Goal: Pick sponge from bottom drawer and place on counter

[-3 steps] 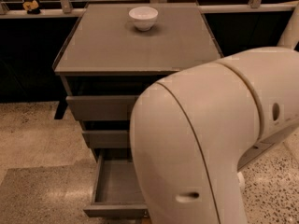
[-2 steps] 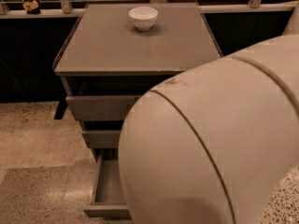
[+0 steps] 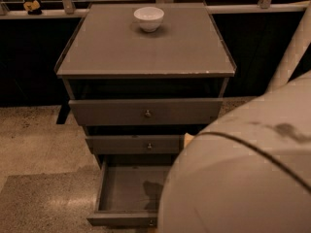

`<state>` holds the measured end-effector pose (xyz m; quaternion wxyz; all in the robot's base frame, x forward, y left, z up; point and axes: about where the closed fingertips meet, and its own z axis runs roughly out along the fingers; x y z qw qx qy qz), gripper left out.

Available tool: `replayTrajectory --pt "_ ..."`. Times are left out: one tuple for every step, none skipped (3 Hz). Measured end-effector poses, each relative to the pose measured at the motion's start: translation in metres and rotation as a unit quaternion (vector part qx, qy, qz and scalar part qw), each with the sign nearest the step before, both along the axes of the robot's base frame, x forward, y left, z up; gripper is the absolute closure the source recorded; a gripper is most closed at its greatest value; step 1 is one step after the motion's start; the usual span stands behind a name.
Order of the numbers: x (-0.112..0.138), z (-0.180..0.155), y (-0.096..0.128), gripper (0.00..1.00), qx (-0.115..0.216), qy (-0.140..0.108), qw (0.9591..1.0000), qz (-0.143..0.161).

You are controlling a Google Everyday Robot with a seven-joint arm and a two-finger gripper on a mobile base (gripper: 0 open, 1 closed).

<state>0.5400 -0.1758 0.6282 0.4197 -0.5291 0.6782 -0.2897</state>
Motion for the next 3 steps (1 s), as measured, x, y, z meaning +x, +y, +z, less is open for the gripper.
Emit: replayTrajectory --pt "0.0 0.006 -0.02 0.92 -0.011 -0.011 0.9997 -0.018" --pt "-0.009 0.018 -0.087 0.94 -0.018 -0.024 0.9958 -0.086" --pt "-0.009 0.019 -0.087 0.97 -0.018 -0.024 0.9958 -0.086"
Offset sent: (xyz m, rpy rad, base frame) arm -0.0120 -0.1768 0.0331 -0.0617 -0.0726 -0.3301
